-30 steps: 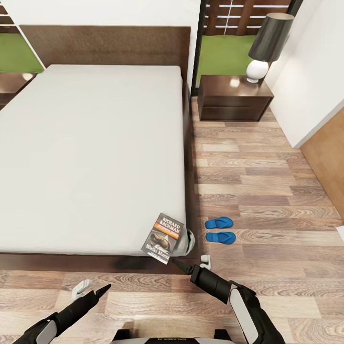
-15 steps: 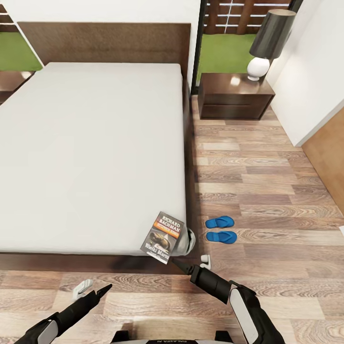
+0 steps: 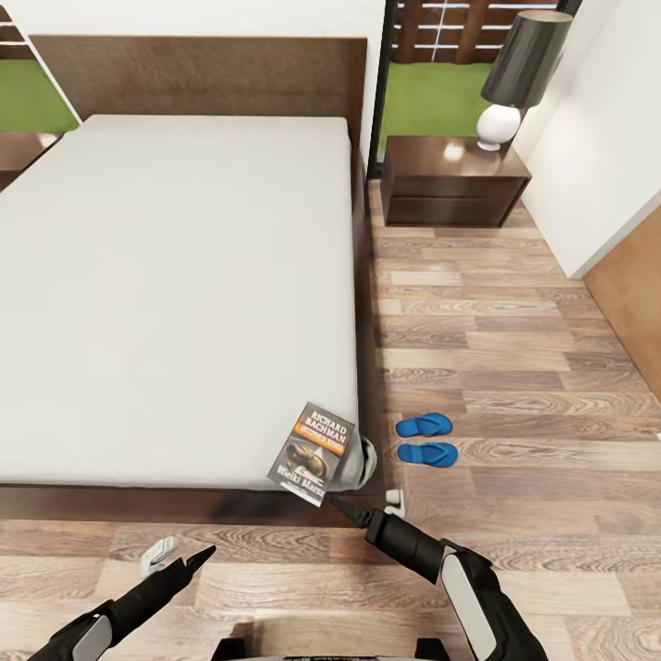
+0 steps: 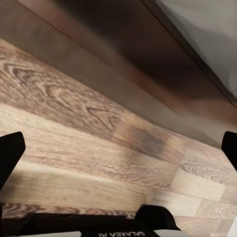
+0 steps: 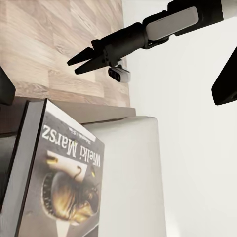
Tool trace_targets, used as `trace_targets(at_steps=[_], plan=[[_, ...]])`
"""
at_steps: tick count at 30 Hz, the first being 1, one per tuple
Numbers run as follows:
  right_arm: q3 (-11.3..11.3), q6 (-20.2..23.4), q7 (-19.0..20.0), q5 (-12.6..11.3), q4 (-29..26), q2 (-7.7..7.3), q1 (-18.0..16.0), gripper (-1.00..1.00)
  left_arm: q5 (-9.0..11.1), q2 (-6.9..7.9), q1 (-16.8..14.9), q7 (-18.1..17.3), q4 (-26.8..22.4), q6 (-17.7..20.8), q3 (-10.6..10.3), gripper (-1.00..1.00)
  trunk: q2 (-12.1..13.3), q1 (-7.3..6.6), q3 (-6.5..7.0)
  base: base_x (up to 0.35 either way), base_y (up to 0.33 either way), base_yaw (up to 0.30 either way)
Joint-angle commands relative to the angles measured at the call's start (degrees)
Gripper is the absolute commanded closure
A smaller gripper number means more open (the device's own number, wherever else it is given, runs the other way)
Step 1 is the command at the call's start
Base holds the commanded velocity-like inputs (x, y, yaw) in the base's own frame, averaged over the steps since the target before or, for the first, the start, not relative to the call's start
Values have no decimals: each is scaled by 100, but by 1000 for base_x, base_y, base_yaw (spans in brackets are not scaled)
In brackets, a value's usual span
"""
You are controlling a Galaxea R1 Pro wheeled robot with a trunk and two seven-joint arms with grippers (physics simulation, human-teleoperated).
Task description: In the bedroom, move the book from the bed onto either nightstand, and place the two sandals side by side next to the bed.
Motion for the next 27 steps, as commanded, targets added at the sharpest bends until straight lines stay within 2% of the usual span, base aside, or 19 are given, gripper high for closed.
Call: trace_targets(at_steps=[1,27], plan=[[-4,41,0,-37,-1,2,-4,-100,52,1,-2,-21,2,60,1,-100,-43,22,-21,0,0,0],[-4,41,0,-37,-2,2,0,-100,52,1,-2,-20,0,60,1,-100,-1086,593,-488,0,0,0]])
